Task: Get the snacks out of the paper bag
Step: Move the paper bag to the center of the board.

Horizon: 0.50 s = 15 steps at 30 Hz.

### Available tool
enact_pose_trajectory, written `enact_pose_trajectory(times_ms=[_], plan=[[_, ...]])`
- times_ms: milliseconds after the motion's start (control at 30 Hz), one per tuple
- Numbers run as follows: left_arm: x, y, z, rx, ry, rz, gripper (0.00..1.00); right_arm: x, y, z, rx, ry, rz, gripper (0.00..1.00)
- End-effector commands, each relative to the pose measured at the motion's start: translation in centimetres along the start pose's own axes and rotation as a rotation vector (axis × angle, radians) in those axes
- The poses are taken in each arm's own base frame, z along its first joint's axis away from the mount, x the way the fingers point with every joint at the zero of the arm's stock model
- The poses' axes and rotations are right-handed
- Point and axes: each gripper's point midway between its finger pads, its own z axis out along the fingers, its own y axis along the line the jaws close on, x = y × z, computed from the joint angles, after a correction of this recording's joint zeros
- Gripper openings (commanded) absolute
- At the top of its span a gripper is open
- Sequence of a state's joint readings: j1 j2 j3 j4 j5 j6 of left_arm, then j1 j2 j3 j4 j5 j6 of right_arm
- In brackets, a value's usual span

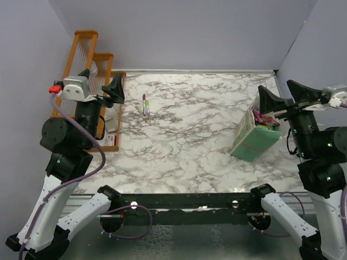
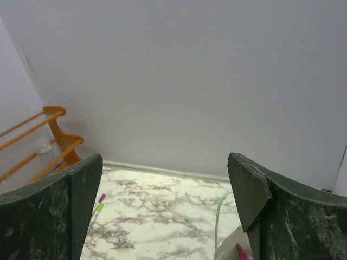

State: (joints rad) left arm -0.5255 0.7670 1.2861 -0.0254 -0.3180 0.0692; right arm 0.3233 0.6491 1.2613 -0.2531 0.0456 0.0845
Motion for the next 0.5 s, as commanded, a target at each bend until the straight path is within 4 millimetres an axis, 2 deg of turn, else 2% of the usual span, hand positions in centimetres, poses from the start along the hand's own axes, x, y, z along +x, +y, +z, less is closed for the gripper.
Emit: enact_pose_trajectory(times_ms=[0,233,467], plan=[[3.4,-0.2,0.6,-0.009,0.04,-0.022,0.94,4.7,-2.2,1.7,0.13,0.106,0.049,0.99],[10.7,0.0,0.4,-0.039,0.153,-0.047,0.97,12.0,-5.3,2.9,0.298,0.262,0.09,0.99],[15.8,-0.3,-0.1,-0.043,0.236,-0.074,0.99,16.7,-7.9,1.9,0.447,0.365,0.111,0.99]])
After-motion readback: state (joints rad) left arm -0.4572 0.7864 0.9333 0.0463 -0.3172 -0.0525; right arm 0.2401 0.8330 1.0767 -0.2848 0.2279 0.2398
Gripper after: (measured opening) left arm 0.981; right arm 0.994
